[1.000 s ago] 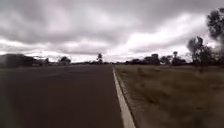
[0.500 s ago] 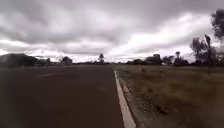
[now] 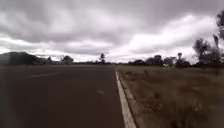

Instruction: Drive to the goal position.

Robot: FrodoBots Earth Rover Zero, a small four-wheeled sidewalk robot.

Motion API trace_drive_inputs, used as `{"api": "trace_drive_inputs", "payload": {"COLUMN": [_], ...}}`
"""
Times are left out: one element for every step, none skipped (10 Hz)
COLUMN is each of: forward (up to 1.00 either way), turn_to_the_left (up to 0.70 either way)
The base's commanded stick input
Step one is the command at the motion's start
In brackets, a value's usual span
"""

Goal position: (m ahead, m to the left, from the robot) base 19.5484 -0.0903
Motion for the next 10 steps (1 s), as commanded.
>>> {"api": "trace_drive_inputs", "payload": {"forward": [0.85,0.85,0.85,0.85,0.85,0.85,0.85,0.85,0.85,0.85], "turn_to_the_left": [0.0,0.0,-0.23,-0.07,0.0,-0.11,-0.17,-0.07,0.0,-0.18]}}
